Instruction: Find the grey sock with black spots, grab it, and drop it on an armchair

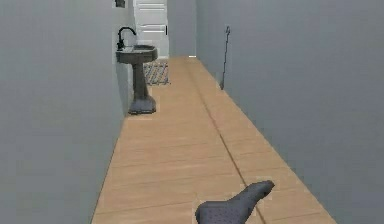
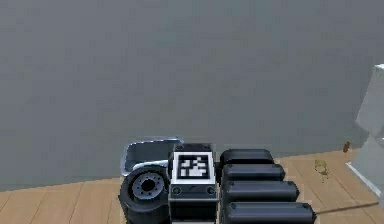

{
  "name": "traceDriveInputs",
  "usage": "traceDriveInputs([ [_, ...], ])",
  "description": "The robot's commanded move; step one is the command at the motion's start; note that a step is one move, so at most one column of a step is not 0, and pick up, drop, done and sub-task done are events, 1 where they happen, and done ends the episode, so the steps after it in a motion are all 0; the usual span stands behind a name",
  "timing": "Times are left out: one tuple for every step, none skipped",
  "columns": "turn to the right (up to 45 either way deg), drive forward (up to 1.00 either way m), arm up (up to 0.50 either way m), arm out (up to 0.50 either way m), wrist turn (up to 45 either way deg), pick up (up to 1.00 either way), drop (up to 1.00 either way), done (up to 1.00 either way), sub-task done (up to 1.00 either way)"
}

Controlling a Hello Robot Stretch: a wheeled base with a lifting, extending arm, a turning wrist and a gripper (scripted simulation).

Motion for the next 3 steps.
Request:
traceDriveInputs([
  [0.0,1.00,0.00,0.00,0.0,0.00,0.00,0.00,0.00],
  [0.0,1.00,0.00,0.00,0.0,0.00,0.00,0.00,0.00],
  [0.0,1.00,0.00,0.00,0.0,0.00,0.00,0.00,0.00],
])
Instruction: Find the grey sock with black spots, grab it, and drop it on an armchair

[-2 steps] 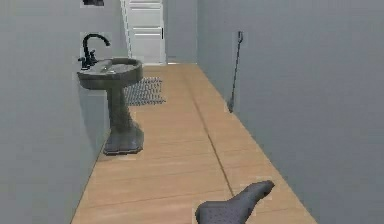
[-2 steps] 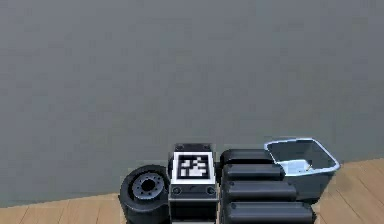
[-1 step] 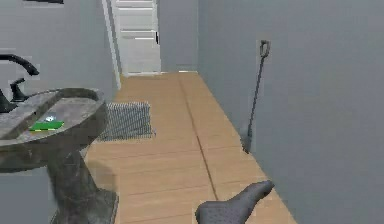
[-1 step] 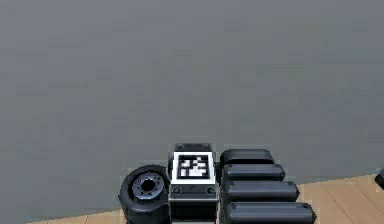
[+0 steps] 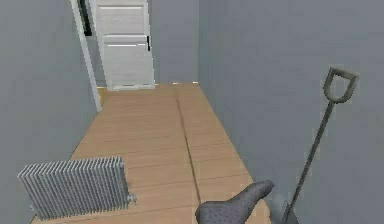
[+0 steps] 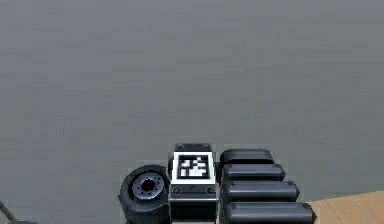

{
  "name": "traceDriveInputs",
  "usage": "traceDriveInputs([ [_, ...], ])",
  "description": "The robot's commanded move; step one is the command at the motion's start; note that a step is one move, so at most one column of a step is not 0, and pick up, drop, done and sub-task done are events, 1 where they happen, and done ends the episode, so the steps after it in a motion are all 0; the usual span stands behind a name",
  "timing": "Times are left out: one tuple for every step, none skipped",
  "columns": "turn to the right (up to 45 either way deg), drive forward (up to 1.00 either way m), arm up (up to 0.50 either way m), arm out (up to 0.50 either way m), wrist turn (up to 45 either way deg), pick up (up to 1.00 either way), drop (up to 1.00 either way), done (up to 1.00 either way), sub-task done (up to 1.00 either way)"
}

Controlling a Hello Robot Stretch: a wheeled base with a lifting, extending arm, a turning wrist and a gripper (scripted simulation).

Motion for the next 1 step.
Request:
traceDriveInputs([
  [0.0,0.75,0.00,0.00,0.0,0.00,0.00,0.00,0.00],
])
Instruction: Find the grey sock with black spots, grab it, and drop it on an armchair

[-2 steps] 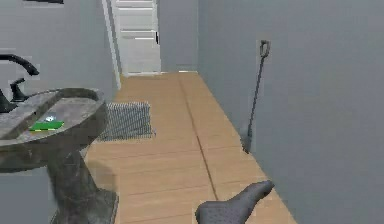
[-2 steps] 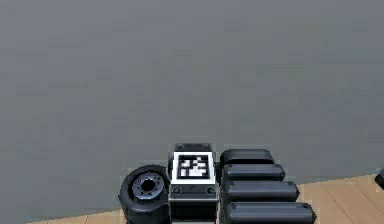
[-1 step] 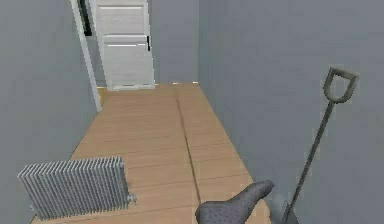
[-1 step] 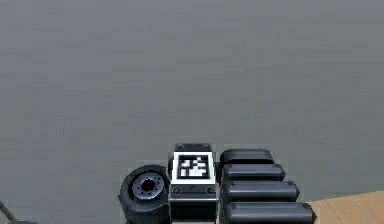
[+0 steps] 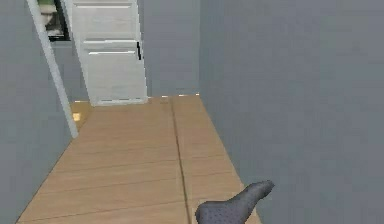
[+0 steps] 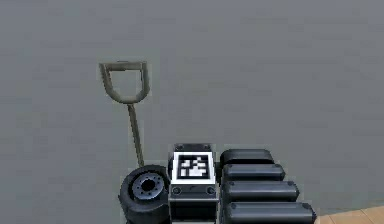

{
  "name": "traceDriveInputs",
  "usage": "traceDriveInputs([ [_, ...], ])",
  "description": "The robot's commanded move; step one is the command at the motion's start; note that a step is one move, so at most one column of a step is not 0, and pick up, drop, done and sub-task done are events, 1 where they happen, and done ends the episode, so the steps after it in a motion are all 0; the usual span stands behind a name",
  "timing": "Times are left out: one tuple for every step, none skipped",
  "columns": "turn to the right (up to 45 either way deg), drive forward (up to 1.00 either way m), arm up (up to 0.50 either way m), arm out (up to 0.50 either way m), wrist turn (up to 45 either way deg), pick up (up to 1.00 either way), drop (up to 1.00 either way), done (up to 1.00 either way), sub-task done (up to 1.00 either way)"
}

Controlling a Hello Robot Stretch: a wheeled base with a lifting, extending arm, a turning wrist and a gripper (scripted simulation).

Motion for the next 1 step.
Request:
traceDriveInputs([
  [-6.0,0.00,0.00,0.00,0.0,0.00,0.00,0.00,0.00],
])
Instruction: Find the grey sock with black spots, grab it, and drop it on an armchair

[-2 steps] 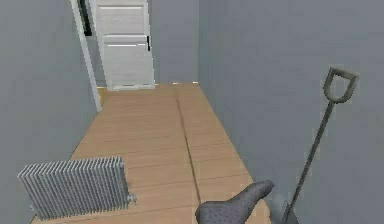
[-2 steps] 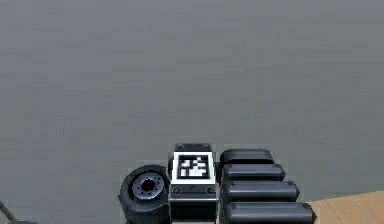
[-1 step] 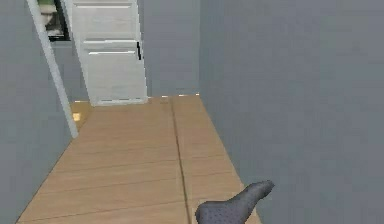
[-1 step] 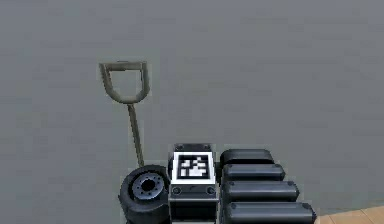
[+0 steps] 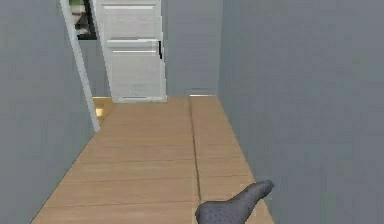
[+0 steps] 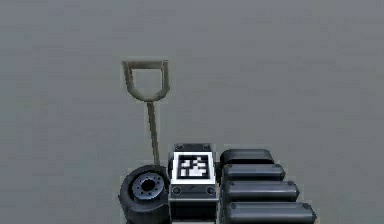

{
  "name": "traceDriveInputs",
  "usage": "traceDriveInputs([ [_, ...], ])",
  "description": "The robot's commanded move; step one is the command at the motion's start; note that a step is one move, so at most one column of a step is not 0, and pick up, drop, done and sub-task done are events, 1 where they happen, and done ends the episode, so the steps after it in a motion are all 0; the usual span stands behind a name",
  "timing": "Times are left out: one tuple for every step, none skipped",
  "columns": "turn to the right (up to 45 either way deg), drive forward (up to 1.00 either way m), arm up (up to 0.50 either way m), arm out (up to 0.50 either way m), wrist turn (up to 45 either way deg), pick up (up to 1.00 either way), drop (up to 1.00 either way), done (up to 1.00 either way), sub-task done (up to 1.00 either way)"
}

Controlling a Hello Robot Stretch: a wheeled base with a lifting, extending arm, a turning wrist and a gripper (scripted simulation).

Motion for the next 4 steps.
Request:
traceDriveInputs([
  [0.0,0.75,0.00,0.00,0.0,0.00,0.00,0.00,0.00],
  [-18.0,0.00,0.00,0.00,0.0,0.00,0.00,0.00,0.00],
  [0.0,1.00,0.00,0.00,0.0,0.00,0.00,0.00,0.00],
  [-3.0,0.00,0.00,0.00,0.0,0.00,0.00,0.00,0.00],
])
